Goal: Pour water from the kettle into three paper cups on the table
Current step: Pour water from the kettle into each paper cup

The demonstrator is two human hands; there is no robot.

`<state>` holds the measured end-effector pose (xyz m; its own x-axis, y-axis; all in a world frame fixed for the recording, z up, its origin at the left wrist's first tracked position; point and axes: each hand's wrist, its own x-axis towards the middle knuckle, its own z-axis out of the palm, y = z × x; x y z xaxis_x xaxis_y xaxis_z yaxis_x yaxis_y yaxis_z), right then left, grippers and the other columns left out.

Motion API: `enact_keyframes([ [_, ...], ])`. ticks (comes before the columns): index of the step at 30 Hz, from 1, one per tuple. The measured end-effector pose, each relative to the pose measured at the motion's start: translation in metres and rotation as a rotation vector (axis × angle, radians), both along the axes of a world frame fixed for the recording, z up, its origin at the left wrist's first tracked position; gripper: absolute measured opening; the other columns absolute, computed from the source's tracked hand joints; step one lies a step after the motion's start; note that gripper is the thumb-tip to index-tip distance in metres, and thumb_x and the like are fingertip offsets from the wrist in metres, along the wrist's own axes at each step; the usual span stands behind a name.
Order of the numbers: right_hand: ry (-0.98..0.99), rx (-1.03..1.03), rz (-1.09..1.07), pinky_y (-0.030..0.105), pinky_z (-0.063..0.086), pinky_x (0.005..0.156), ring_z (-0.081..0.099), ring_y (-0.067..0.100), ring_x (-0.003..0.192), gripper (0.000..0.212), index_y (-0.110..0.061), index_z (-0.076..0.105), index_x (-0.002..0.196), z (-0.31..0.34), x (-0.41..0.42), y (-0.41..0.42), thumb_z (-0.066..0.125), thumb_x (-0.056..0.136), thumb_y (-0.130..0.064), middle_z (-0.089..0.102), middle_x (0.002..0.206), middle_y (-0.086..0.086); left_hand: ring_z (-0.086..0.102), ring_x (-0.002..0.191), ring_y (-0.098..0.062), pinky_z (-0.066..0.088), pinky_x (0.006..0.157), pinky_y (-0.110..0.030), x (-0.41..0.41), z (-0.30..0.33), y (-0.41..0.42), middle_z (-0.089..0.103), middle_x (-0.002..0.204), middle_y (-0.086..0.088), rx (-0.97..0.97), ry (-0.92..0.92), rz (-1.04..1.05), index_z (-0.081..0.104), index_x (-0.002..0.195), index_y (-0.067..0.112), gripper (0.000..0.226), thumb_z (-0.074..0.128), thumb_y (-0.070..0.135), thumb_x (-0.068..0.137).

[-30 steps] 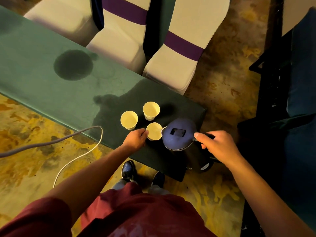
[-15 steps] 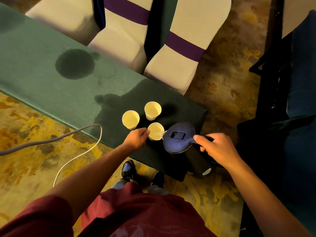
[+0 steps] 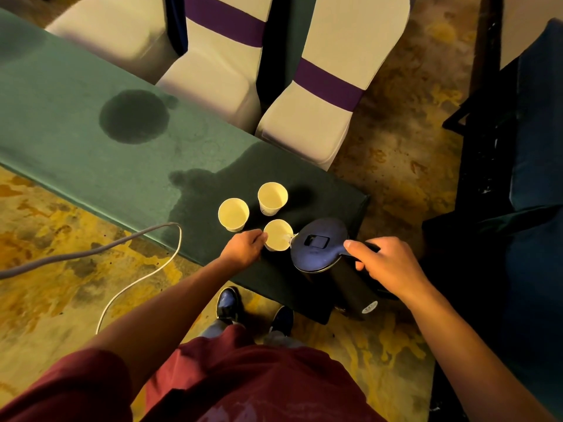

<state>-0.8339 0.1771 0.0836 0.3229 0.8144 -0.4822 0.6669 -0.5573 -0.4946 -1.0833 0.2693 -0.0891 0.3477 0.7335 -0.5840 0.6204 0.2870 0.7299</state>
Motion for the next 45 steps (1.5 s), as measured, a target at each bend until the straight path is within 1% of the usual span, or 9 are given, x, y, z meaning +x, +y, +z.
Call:
enact_keyframes([
  [9, 0.004, 0.001, -0.017, 0.028, 0.041, 0.05, 0.056, 0.009, 0.047, 0.051, -0.015, 0.069, 0.057, -0.004, 0.0, -0.002, 0.064, 0.091, -0.052, 0.055, 0.041, -0.007, 0.061, 0.072, -0.02, 0.057, 0.079, -0.046, -0.002, 0.0, 0.001, 0.062, 0.077, -0.007, 0.011, -0.009, -0.005, 0.058, 0.081, 0.023, 0.032, 0.044, 0.042, 0.104],
  [15, 0.027, -0.005, -0.029, 0.026, 0.038, 0.052, 0.055, 0.009, 0.048, 0.05, -0.016, 0.068, 0.056, -0.009, 0.001, -0.003, 0.064, 0.092, -0.051, 0.057, 0.041, -0.014, 0.06, 0.07, -0.02, 0.057, 0.077, -0.048, -0.002, 0.001, 0.001, 0.06, 0.075, -0.008, 0.01, -0.01, -0.006, 0.057, 0.08, 0.022, 0.033, 0.044, 0.041, 0.103],
  [21, 0.116, 0.007, -0.117, 0.029, 0.039, 0.057, 0.055, 0.005, 0.051, 0.038, -0.016, 0.074, 0.067, -0.015, 0.006, -0.007, 0.065, 0.092, -0.043, 0.065, 0.05, -0.012, 0.06, 0.07, -0.02, 0.057, 0.075, -0.047, -0.003, 0.001, 0.002, 0.061, 0.076, -0.009, 0.015, -0.002, -0.013, 0.058, 0.081, 0.02, 0.035, 0.045, 0.042, 0.103],
  [29, 0.304, 0.114, -0.163, 0.027, 0.039, 0.05, 0.053, 0.0, 0.044, 0.031, -0.016, 0.073, 0.069, -0.023, 0.014, -0.017, 0.068, 0.093, -0.035, 0.062, 0.051, -0.009, 0.062, 0.072, -0.017, 0.054, 0.068, -0.033, -0.001, 0.006, 0.001, 0.063, 0.078, -0.005, -0.002, 0.025, 0.004, 0.061, 0.082, 0.02, 0.034, 0.046, 0.042, 0.103],
  [32, 0.393, 0.166, -0.211, 0.027, 0.041, 0.051, 0.058, 0.003, 0.052, 0.029, -0.018, 0.074, 0.068, -0.025, 0.014, -0.023, 0.07, 0.09, -0.035, 0.062, 0.054, -0.008, 0.064, 0.071, -0.017, 0.054, 0.065, -0.03, -0.001, 0.008, 0.0, 0.064, 0.076, -0.003, 0.009, 0.039, 0.021, 0.061, 0.079, 0.02, 0.037, 0.046, 0.045, 0.102],
  [35, 0.526, 0.216, -0.312, 0.034, 0.048, 0.065, 0.066, 0.019, 0.072, 0.024, -0.014, 0.076, 0.073, -0.024, 0.016, -0.028, 0.069, 0.092, -0.028, 0.067, 0.067, 0.001, 0.064, 0.067, -0.015, 0.052, 0.061, -0.027, -0.001, 0.012, -0.002, 0.066, 0.075, -0.004, 0.008, 0.064, 0.049, 0.064, 0.081, 0.019, 0.039, 0.046, 0.046, 0.102],
  [37, 0.565, 0.227, -0.358, 0.034, 0.05, 0.071, 0.067, 0.019, 0.078, 0.023, -0.014, 0.073, 0.075, -0.021, 0.017, -0.029, 0.066, 0.096, -0.018, 0.068, 0.073, 0.004, 0.062, 0.064, -0.014, 0.052, 0.061, -0.028, -0.002, 0.016, -0.002, 0.066, 0.075, -0.005, 0.06, 0.108, 0.076, 0.065, 0.08, 0.018, 0.038, 0.047, 0.043, 0.102],
  [40, 0.584, 0.253, -0.372, 0.029, 0.049, 0.067, 0.066, 0.016, 0.073, 0.031, -0.019, 0.073, 0.066, -0.018, 0.026, -0.028, 0.065, 0.096, -0.015, 0.068, 0.065, -0.002, 0.061, 0.062, -0.014, 0.049, 0.062, -0.029, -0.002, 0.031, 0.003, 0.065, 0.068, -0.001, 0.236, 0.165, 0.152, 0.067, 0.074, 0.019, 0.041, 0.046, 0.041, 0.103],
  [45, 0.58, 0.329, -0.344, 0.028, 0.041, 0.057, 0.059, 0.024, 0.068, 0.028, -0.015, 0.072, 0.06, -0.007, 0.042, -0.017, 0.074, 0.083, -0.031, 0.061, 0.058, -0.002, 0.068, 0.072, -0.024, 0.047, 0.063, -0.029, -0.002, 0.052, 0.035, 0.07, 0.072, -0.004, 0.46, 0.209, 0.267, 0.074, 0.093, 0.015, 0.029, 0.054, 0.035, 0.1],
])
